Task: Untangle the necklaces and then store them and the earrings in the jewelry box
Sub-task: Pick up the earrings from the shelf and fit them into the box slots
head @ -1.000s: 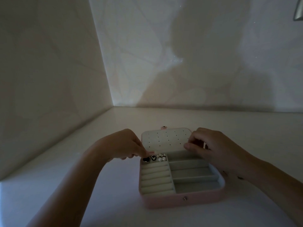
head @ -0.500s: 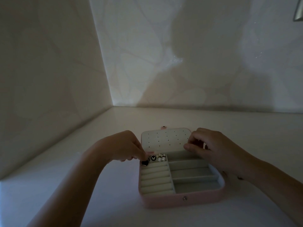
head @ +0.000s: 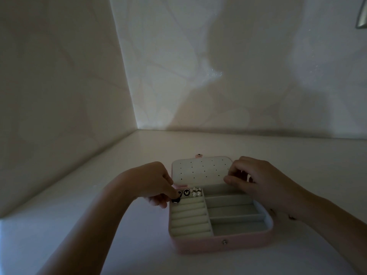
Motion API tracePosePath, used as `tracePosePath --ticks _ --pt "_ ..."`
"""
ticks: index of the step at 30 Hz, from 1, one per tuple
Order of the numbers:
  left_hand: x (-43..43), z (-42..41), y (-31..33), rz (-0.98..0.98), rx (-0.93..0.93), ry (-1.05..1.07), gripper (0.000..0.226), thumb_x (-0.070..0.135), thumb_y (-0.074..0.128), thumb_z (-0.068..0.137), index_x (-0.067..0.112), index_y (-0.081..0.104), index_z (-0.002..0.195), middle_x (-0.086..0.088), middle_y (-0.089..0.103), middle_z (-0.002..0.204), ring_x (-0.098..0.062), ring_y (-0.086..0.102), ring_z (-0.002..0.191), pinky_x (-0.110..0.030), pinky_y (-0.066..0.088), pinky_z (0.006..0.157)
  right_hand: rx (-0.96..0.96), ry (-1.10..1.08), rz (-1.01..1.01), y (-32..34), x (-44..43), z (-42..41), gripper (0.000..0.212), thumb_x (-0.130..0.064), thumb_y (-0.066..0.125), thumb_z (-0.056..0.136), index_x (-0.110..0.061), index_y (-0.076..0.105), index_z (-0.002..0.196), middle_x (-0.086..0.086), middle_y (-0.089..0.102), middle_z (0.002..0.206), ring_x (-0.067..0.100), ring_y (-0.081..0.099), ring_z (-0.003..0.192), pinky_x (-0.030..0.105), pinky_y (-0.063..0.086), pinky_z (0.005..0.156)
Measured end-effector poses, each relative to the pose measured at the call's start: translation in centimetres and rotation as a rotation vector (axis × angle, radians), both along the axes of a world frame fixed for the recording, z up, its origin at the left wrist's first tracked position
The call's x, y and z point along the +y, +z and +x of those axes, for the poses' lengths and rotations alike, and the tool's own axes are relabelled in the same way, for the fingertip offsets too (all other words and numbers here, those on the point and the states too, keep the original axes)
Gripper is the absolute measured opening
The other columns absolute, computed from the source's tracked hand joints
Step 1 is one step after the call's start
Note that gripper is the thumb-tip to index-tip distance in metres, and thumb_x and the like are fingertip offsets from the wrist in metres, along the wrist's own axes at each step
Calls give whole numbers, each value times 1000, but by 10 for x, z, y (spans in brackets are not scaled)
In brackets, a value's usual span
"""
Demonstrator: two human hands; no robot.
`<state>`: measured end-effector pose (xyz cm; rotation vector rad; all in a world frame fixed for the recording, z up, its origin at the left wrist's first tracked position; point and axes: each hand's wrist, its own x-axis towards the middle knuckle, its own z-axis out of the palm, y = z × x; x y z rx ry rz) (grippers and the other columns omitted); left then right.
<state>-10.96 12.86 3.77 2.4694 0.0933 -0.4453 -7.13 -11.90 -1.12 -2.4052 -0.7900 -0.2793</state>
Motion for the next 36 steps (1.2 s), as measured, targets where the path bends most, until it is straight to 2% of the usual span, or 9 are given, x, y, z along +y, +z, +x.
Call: tracePosePath --ticks 8,14,16,21,33,36 --pt "3 0 -1 33 37 -62 24 15 70 86 12 57 66 5 64 55 -6 60 49 -15 45 49 5 4 12 -1 -1 0 14 -38 61 88 -29 59 78 -9 58 83 5 56 77 26 47 69" --pt "10 -1 -1 66 -64 -149 11 22 75 80 21 67 86 1 67 73 -3 59 56 -14 45 54 8 6 1 0 0 0 13 -38 61 88 -28 60 80 -10 58 85 5 56 79 28 48 70" --pt "11 -1 1 106 -121 -181 6 25 76 79 26 72 82 3 64 70 -2 54 53 -12 42 53 11 8 -2 1 0 0 12 -37 61 89 -27 61 82 -10 58 85 4 56 79 26 47 70" --pt "12 -2 2 125 -199 -200 1 23 77 78 24 77 78 0 60 65 2 44 44 -10 37 48 7 1 -4 1 0 0 11 -35 62 89 -26 61 82 -10 58 86 4 56 79 18 43 67" --pt "10 -2 2 157 -220 -244 2 21 78 77 23 77 78 9 58 61 6 47 45 -8 36 46 27 -5 -14 3 1 -1 11 -34 62 90 -25 61 83 -9 58 88 6 56 81 26 47 71" --pt "10 -2 2 182 -267 -212 4 27 78 77 24 75 75 11 59 60 5 47 47 -8 35 47 32 5 -16 2 0 0 11 -35 62 89 -26 61 83 -10 59 87 5 56 81 26 47 71"
